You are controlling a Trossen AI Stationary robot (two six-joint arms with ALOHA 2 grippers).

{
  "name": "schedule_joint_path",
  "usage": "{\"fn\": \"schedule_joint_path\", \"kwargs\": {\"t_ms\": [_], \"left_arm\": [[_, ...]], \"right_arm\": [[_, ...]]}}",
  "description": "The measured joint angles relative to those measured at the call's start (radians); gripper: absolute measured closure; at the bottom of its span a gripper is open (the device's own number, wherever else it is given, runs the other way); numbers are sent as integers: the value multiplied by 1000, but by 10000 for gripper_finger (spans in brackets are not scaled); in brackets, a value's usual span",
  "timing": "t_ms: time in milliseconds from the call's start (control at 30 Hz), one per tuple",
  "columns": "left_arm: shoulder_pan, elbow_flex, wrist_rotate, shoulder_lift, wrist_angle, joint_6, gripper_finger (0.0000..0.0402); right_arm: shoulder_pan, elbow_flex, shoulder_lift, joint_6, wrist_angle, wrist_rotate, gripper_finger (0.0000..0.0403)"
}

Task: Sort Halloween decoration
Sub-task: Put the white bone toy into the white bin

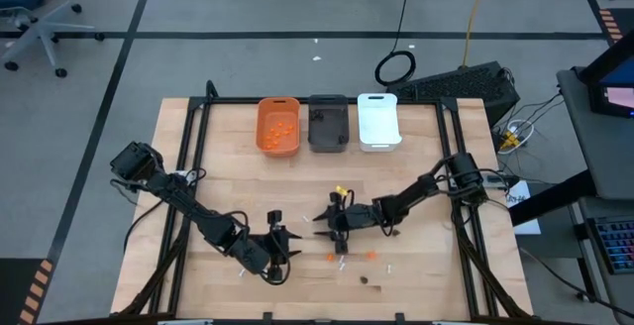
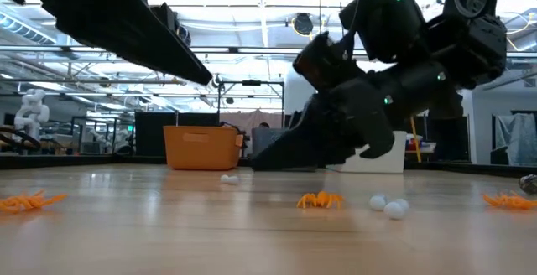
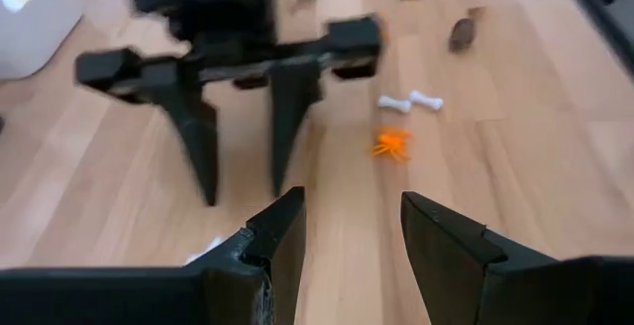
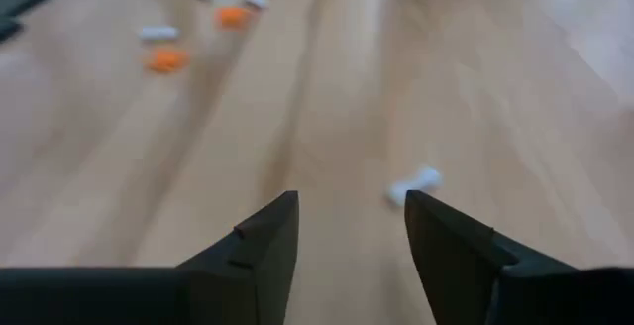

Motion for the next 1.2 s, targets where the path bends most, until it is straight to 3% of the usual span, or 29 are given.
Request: {"fn": "schedule_joint_path", "kwargs": {"t_ms": [167, 333, 600, 733, 933, 1200], "left_arm": [[0, 0, -4, 0, -37, -45, 236], [-4, 0, -4, 0, -59, -66, 236], [-4, 0, -29, 0, -56, -63, 236], [-4, 0, -37, 0, -58, -61, 236], [-4, 0, -40, 0, -81, -64, 236], [-22, 0, -48, 0, -110, -68, 236]], "right_arm": [[-2, 19, 0, -48, 1, -7, 229], [-10, 19, 0, -212, 5, -24, 228], [-135, 29, -1, -199, 38, -265, 225], [-167, 84, 24, -174, 7, -390, 199], [-174, 206, 121, -214, -101, -411, 160], [-199, 198, 152, -252, -98, -501, 178]]}}
